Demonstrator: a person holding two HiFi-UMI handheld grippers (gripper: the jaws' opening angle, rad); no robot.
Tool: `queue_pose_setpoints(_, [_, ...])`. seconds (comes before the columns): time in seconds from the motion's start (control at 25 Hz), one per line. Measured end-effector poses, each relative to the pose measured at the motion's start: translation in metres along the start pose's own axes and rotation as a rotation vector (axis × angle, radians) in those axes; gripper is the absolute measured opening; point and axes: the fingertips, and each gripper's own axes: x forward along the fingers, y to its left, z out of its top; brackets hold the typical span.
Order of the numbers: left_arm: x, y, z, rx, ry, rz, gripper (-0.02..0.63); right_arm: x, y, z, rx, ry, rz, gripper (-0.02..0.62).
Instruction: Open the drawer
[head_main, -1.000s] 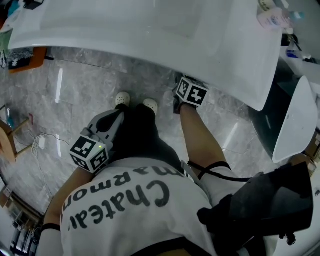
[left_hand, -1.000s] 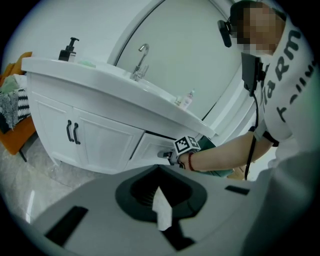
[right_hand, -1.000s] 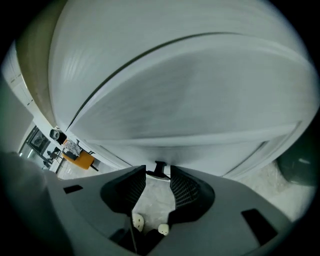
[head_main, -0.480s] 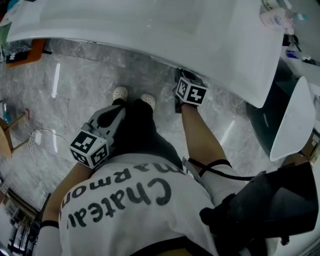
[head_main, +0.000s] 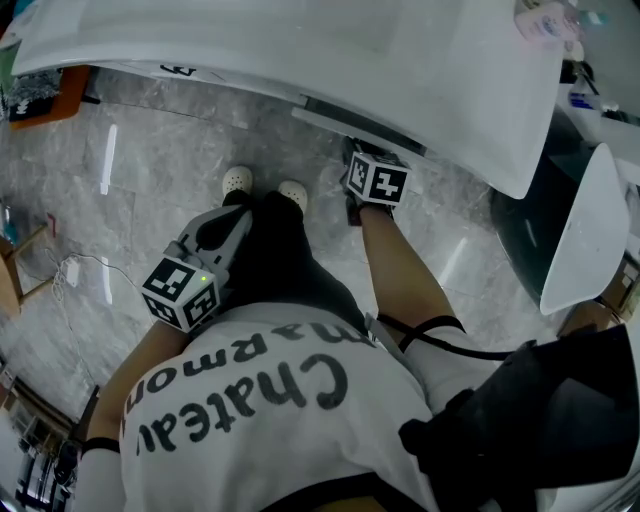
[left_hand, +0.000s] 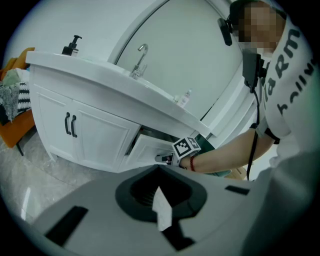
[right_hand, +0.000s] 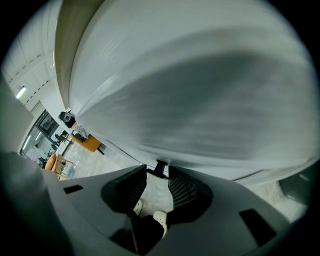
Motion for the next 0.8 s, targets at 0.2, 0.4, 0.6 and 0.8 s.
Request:
queue_pose_setpoints(0.2, [-0.002,-0.009,-0.010,-0.002,0.001,-0.012,0.008,-0.006,0.006,-0.015,-0.003,0.027,0.017,0.141])
queue_pose_setpoints(0.4, [-0.002,-0.010,-0.018,0.000,0.006,-0.013,0.008,-0.011,0.010,-0.028,-0.020,0.040,0.024,0.140])
queue_pose_setpoints(0.6, [-0.010,-0.011,-0.015,0.020,0.007,-0.013,0.008,-0.016,0.015,-0.040,-0.023,0.043,0.025,0.138])
queue_pose_setpoints(0.8, [-0.016,-0.003,-0.017,0.022,0.005,-0.003,0.008,-0.021,0.020,-0.050,-0.042,0.049,0.020,0.138])
